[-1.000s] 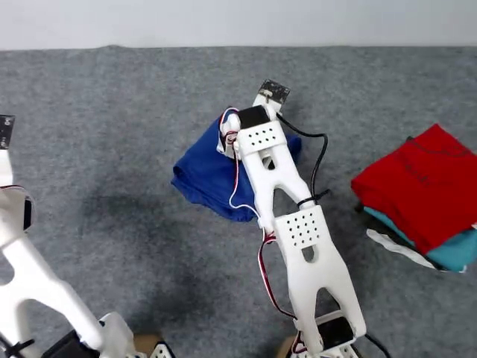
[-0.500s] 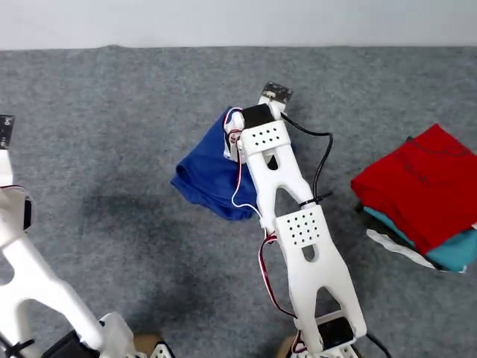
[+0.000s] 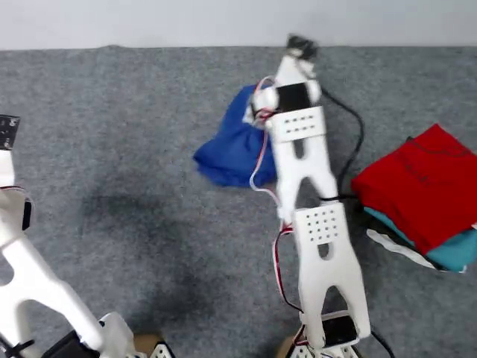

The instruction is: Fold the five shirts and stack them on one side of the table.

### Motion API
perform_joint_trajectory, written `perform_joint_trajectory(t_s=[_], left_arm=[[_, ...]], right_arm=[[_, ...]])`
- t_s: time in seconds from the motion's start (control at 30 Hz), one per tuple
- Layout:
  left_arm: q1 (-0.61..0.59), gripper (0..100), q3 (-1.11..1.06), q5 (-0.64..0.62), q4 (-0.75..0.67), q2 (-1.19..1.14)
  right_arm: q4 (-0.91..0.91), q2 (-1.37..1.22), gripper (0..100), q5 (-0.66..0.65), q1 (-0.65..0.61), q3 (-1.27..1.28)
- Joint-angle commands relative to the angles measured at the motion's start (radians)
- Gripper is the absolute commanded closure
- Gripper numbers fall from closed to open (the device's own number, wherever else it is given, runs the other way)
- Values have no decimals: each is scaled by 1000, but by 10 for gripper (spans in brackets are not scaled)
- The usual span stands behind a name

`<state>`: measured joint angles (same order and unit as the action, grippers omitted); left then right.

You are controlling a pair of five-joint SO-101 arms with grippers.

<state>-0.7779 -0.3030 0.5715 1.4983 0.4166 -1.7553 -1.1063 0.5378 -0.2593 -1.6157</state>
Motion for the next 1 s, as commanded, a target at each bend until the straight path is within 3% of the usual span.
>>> perform_joint_trajectory(t_s=[0.0,0.47,0.97], left_arm=[[0,994,39,8,5,34],[6,994,39,9,-2,32],[6,994,41,9,-23,32]], right_arm=[[-41,160,991,-18,61,-49],[-44,375,991,-41,266,43],[-41,753,991,-81,478,683]])
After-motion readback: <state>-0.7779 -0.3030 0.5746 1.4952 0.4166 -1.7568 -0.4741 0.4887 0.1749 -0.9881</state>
